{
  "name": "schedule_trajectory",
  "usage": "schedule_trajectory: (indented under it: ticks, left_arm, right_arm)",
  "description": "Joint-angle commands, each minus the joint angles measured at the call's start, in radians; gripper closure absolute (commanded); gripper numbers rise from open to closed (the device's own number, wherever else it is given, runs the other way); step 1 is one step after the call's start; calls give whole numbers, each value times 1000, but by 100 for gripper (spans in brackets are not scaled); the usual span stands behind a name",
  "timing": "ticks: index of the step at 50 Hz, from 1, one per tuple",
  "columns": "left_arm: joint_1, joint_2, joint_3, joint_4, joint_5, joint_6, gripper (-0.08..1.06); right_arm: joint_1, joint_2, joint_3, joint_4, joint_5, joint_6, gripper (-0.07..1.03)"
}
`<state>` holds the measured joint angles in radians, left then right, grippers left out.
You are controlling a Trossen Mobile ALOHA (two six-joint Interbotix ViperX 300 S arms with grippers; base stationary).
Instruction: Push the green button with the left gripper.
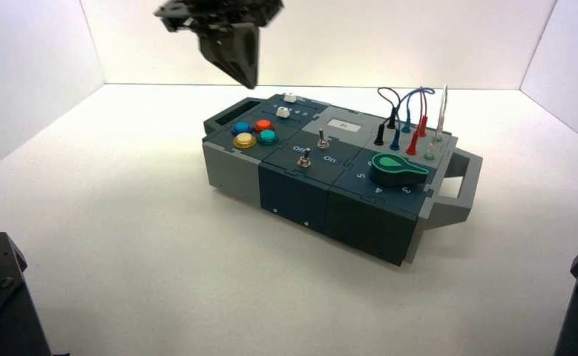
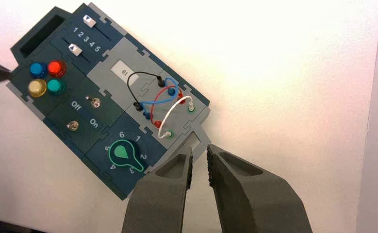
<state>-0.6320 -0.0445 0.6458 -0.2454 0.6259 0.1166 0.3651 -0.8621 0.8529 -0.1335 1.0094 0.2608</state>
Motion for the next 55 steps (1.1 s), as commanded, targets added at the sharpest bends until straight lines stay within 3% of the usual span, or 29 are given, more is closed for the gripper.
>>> schedule_trajectory:
  ticks: [1, 55]
  left_arm:
    - [-8, 21, -40, -17, -8, 0, 100]
    - [-14, 253, -110, -23, -15, 0, 100]
  right_arm:
    - [-5, -8, -35, -2, 5, 0, 77]
    - [-5, -40, -35, -9, 28, -3, 77]
